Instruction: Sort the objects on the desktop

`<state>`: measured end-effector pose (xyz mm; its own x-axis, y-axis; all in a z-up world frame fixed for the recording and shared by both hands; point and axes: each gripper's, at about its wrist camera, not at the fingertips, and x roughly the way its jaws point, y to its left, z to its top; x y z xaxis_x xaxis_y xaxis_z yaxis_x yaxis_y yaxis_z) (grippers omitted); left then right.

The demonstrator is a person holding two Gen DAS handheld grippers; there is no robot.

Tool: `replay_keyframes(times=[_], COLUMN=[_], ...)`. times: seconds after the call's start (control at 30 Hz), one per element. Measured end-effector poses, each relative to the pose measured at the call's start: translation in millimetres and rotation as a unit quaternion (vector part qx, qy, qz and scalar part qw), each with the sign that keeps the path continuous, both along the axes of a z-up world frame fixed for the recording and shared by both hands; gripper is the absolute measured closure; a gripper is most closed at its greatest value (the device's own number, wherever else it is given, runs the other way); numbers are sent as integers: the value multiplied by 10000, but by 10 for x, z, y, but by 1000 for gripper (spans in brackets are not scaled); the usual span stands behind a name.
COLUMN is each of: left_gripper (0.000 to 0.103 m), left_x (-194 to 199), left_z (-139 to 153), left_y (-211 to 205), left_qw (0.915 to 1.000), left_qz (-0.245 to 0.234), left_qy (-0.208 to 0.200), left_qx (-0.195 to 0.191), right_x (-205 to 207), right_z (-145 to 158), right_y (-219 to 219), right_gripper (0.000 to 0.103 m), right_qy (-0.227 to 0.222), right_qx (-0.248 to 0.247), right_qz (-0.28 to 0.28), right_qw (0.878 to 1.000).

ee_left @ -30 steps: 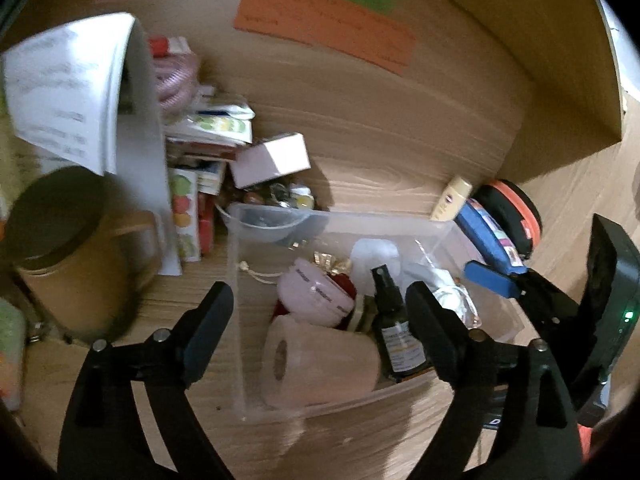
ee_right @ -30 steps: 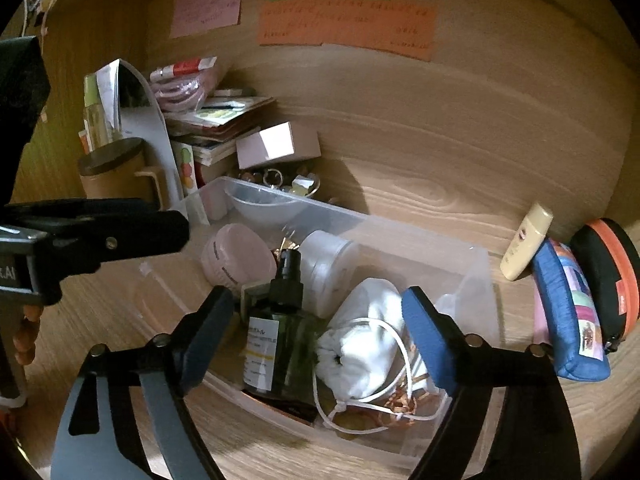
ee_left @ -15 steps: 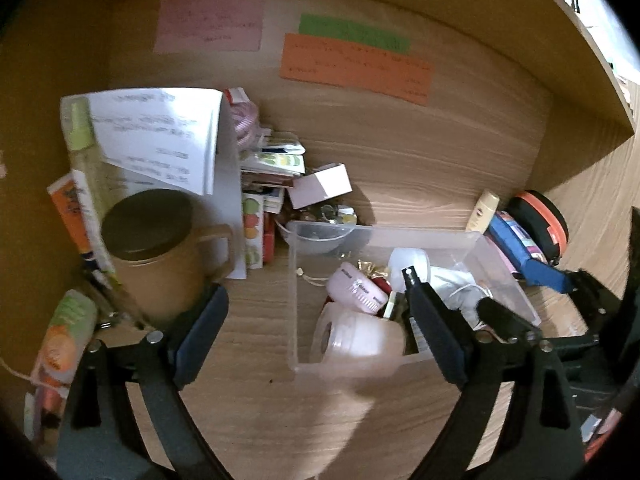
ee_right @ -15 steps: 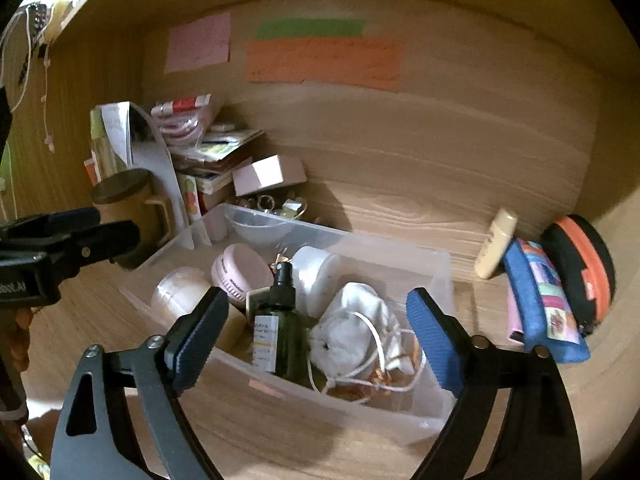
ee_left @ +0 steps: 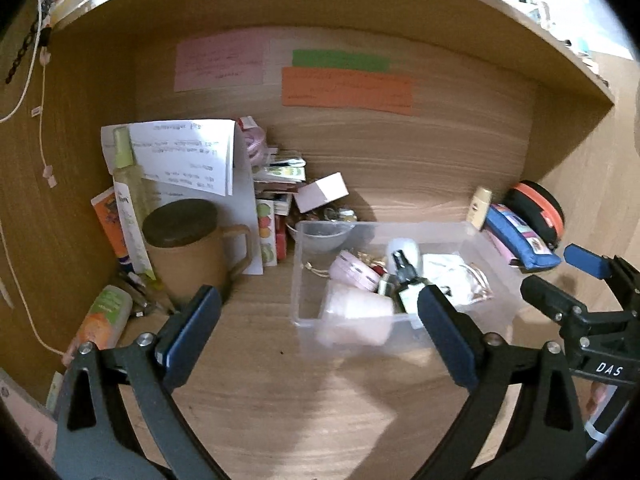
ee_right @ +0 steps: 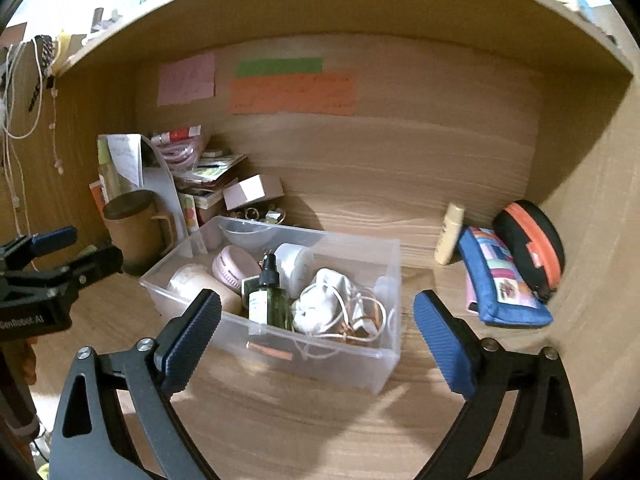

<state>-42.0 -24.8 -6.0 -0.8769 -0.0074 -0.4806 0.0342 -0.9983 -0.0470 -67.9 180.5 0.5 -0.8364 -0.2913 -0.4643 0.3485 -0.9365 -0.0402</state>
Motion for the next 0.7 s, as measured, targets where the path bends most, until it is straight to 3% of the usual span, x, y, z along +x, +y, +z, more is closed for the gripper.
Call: replay_keyframes(times=[0.37, 0.7], left_gripper=[3, 3], left_x=[248, 283], left_z=[-64, -120], left_y=[245, 351], left_qw=[9997, 9992], left_qz=[-128, -83], left_qy=[17, -21], left_qx=[-185, -390], right_x=[403, 464], right_z=[26, -23], right_y=[215, 380], right_gripper=[0, 0], right_qy=[220, 144], right_qx=[-89, -94], right_qz=[-213, -453], right_qw=[9995, 9988])
